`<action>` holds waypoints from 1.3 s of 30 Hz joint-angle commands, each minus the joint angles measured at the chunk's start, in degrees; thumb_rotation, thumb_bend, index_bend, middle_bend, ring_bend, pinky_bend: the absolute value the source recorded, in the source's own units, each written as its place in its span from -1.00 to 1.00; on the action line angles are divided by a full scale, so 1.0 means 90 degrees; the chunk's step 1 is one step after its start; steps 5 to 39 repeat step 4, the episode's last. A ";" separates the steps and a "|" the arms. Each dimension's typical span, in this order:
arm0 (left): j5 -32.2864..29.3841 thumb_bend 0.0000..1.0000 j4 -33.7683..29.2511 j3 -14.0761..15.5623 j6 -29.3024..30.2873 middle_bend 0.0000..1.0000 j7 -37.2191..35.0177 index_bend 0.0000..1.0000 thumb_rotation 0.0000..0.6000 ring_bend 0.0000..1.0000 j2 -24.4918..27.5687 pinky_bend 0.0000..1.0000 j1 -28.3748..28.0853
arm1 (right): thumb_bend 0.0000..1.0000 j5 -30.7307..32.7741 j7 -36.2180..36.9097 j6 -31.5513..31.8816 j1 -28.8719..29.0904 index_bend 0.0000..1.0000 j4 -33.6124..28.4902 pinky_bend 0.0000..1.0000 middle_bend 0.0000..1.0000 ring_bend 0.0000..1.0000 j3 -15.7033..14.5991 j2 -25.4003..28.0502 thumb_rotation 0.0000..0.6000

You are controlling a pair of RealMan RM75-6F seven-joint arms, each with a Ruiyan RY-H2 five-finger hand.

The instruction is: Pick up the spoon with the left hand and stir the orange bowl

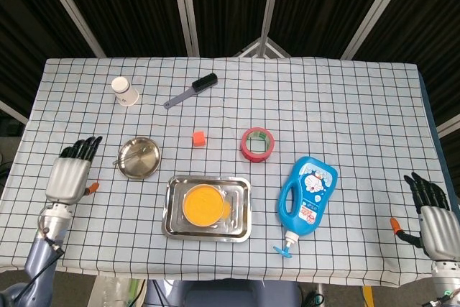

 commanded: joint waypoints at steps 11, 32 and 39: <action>0.0621 -1.00 -0.0741 0.0657 0.0475 -1.00 -0.0780 -1.00 1.00 -1.00 0.0867 -0.96 0.0715 | -0.24 -0.0142 -0.0174 0.0099 0.0000 -1.00 0.0067 -1.00 -1.00 -1.00 -0.0017 -0.0066 1.00; 0.0621 -1.00 -0.0741 0.0657 0.0475 -1.00 -0.0780 -1.00 1.00 -1.00 0.0867 -0.96 0.0715 | -0.24 -0.0142 -0.0174 0.0099 0.0000 -1.00 0.0067 -1.00 -1.00 -1.00 -0.0017 -0.0066 1.00; 0.0621 -1.00 -0.0741 0.0657 0.0475 -1.00 -0.0780 -1.00 1.00 -1.00 0.0867 -0.96 0.0715 | -0.24 -0.0142 -0.0174 0.0099 0.0000 -1.00 0.0067 -1.00 -1.00 -1.00 -0.0017 -0.0066 1.00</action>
